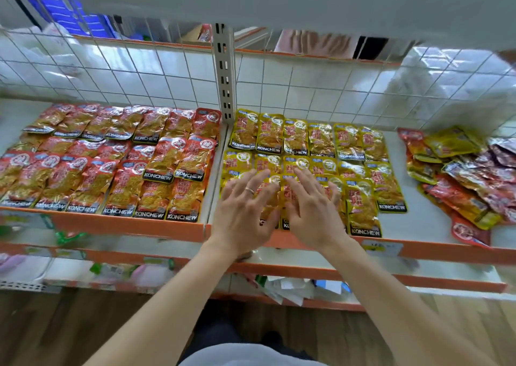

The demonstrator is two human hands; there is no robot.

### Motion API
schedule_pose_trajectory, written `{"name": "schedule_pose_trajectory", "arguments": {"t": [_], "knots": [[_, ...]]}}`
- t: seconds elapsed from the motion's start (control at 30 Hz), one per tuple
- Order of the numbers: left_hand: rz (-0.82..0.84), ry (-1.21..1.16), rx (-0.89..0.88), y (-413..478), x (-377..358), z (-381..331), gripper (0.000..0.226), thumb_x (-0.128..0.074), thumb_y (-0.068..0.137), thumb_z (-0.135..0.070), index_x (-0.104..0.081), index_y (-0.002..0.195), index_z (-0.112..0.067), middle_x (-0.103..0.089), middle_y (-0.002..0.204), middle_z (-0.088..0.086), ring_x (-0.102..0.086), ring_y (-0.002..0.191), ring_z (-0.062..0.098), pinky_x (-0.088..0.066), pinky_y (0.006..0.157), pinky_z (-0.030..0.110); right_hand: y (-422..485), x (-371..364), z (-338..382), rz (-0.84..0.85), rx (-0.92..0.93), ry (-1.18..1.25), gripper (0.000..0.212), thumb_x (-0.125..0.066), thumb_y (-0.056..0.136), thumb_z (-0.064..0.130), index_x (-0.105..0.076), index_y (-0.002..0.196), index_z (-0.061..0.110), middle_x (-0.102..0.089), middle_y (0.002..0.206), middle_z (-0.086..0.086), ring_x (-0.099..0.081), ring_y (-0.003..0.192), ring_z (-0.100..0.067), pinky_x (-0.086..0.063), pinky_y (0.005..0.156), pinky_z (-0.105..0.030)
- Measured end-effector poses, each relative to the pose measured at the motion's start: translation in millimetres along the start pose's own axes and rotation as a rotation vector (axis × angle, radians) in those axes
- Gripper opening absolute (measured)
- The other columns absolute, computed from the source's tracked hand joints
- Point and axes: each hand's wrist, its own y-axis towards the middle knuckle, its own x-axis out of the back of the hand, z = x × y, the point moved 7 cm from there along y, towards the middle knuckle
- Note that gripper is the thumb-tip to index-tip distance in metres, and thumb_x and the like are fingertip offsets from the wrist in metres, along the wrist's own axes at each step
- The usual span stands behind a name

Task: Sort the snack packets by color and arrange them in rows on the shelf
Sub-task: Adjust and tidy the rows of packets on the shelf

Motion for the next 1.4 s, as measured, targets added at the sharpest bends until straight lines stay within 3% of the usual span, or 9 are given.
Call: {"name": "schedule_pose_trajectory", "arguments": {"t": [0.07, 0.2, 0.37, 0.5, 0.73, 1.0, 1.1, 1.27, 1.4], "knots": [[0.111, 0.082, 0.048, -10.0, -10.9, -3.0, 0.054, -0.04, 0.094, -0.052, -0.056, 0.14, -0.031, -0.046, 0.154, -0.003, -0.04, 0.144, 0.026, -0.033, 0.114, 0.051, -4.3, -6.3, -2.9, 0.056, -0.014, -0.035, 0.054, -0.046, 0.1, 0.027, -0.035, 0.153, 0.025, -0.019, 0.165, 0.007, -0.007, 0.154, -0.012, 0.008, 0.117, -0.047], [0.27, 0.103, 0.139, -8.6, -16.7, 1.2, 0.059, -0.03, 0.093, -0.056, -0.038, 0.149, -0.041, -0.027, 0.164, -0.009, -0.019, 0.153, 0.02, -0.015, 0.121, 0.045, -10.5, -8.7, -2.5, 0.054, -0.004, -0.127, 0.052, -0.044, 0.101, 0.036, -0.037, 0.152, 0.031, -0.023, 0.164, 0.01, -0.008, 0.154, -0.012, 0.006, 0.111, -0.046], [0.333, 0.081, 0.175, -7.6, -17.5, 1.9, 0.061, -0.029, 0.09, -0.057, -0.031, 0.148, -0.038, -0.022, 0.162, -0.01, -0.012, 0.152, 0.018, -0.007, 0.122, 0.043, -15.0, -9.0, 0.8, 0.059, -0.043, -0.112, 0.052, -0.04, 0.101, 0.038, -0.035, 0.153, 0.031, -0.02, 0.165, 0.01, -0.009, 0.153, -0.012, -0.009, 0.108, -0.055], [0.361, 0.062, 0.191, -6.1, -16.4, 1.9, 0.06, -0.036, 0.089, -0.052, -0.032, 0.147, -0.038, -0.021, 0.161, -0.009, -0.011, 0.151, 0.019, -0.006, 0.123, 0.043, -18.6, -12.8, -1.2, 0.077, -0.044, -0.138, 0.054, -0.033, 0.102, 0.041, -0.029, 0.155, 0.032, -0.014, 0.166, 0.009, -0.005, 0.154, -0.011, -0.013, 0.11, -0.055], [0.276, 0.098, 0.156, -7.0, -14.7, -0.2, 0.058, -0.037, 0.085, -0.05, -0.042, 0.142, -0.035, -0.032, 0.156, -0.005, -0.023, 0.146, 0.021, -0.016, 0.119, 0.045, -19.9, -16.5, -2.4, 0.016, -0.019, -0.216, 0.056, -0.027, 0.097, 0.041, -0.039, 0.151, 0.032, -0.026, 0.163, 0.008, -0.018, 0.152, -0.014, -0.006, 0.108, -0.053], [0.193, 0.11, 0.122, -6.1, -15.4, 0.8, 0.056, -0.034, 0.088, -0.053, -0.042, 0.138, -0.029, -0.036, 0.15, 0.0, -0.029, 0.14, 0.024, -0.022, 0.116, 0.048, -17.9, -17.9, -4.5, 0.009, -0.022, -0.264, 0.059, -0.019, 0.097, 0.043, -0.034, 0.153, 0.033, -0.023, 0.164, 0.008, -0.017, 0.152, -0.014, -0.007, 0.112, -0.054], [0.212, 0.091, 0.116, -8.6, -14.7, -0.1, 0.062, -0.021, 0.089, -0.054, -0.037, 0.142, -0.026, -0.032, 0.152, 0.001, -0.026, 0.141, 0.023, -0.019, 0.118, 0.049, -21.3, -19.8, -3.7, -0.018, 0.003, -0.265, 0.061, -0.014, 0.097, 0.044, -0.032, 0.154, 0.032, -0.02, 0.165, 0.007, -0.015, 0.153, -0.015, -0.005, 0.112, -0.052], [0.272, 0.066, 0.093, -11.9, -10.7, 0.5, 0.067, -0.01, 0.089, -0.058, -0.028, 0.146, -0.028, -0.022, 0.157, 0.001, -0.015, 0.144, 0.022, -0.011, 0.121, 0.049, -31.9, -4.0, -5.1, -0.115, -0.024, -0.072, 0.054, -0.037, 0.101, 0.042, -0.034, 0.154, 0.031, -0.017, 0.166, 0.008, -0.002, 0.154, -0.013, 0.002, 0.118, -0.046], [0.238, 0.034, 0.07, -10.7, -5.5, 3.5, 0.072, -0.009, 0.088, -0.06, -0.028, 0.148, -0.025, -0.019, 0.156, 0.004, -0.014, 0.145, 0.024, -0.009, 0.121, 0.051, -56.9, 21.5, -9.3, -0.21, -0.097, 0.002, 0.063, -0.03, 0.097, 0.054, -0.034, 0.154, 0.029, -0.018, 0.165, 0.008, -0.004, 0.153, -0.012, 0.003, 0.118, -0.047]]}}
